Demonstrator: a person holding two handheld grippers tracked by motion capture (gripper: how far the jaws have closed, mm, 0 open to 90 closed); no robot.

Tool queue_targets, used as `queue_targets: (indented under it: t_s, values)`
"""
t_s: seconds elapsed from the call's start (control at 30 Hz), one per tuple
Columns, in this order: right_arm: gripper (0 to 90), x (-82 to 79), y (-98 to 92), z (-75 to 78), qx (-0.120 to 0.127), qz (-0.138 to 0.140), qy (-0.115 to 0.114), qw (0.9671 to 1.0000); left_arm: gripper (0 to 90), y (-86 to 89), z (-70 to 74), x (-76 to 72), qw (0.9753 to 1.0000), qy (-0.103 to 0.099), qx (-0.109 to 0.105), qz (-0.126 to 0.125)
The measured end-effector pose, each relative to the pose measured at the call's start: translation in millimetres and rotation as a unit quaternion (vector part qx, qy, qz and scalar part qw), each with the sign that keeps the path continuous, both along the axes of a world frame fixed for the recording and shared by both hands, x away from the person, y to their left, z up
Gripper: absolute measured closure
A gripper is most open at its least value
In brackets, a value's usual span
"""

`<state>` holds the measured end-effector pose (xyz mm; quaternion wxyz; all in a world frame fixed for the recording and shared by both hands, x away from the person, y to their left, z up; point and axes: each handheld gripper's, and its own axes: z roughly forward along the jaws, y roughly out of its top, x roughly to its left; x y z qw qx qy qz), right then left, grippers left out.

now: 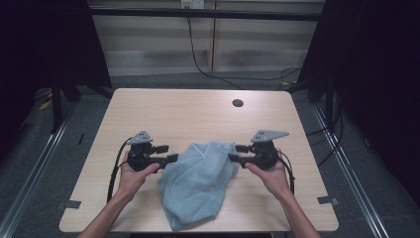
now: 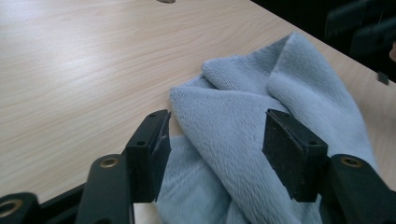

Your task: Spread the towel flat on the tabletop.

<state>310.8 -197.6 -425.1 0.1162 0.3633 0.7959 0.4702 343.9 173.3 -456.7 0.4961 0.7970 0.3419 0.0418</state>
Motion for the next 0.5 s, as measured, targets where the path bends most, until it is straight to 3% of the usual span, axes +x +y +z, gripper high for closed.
queue_targets:
  t_s: [0.1, 0.13, 0.2, 0.27, 0.37, 0.4, 0.5]
  values:
    - [50.0, 25.1, 7.2, 1.5, -0.004, -0.016, -0.002, 0.9999, 34.5, -7.0, -8.8, 1.0, 0.9999, 0.005, 0.014, -0.004]
    - [49.4, 32.5, 12.4, -1.9, -0.011, -0.013, 0.003, 0.9999, 32.5, -11.4, -15.9, 1.9, 0.9992, 0.016, 0.030, -0.019]
    - [46.6, 45.5, 23.1, -12.6, -0.030, -0.011, 0.012, 0.9994, 30.1, -12.9, -21.5, 3.4, 0.9989, 0.028, 0.030, -0.021]
    - [43.0, 57.1, 30.2, -27.0, -0.022, -0.005, 0.035, 0.9991, 28.2, -15.4, -26.3, 5.5, 0.9985, 0.033, 0.035, -0.025]
    - [33.8, 68.3, 39.8, -46.4, -0.026, -0.004, 0.060, 0.9979, 26.3, -21.9, -32.3, 5.3, 0.9978, 0.042, 0.040, -0.032]
    - [33.8, 68.3, 39.8, -46.4, -0.026, -0.004, 0.060, 0.9979, 25.5, -21.9, -32.3, 5.3, 0.9978, 0.042, 0.040, -0.032]
    - [29.0, 71.4, 53.5, -65.6, -0.038, 0.022, 0.084, 0.9955, 25.4, -30.1, -39.6, 2.9, 0.9965, 0.053, 0.048, -0.043]
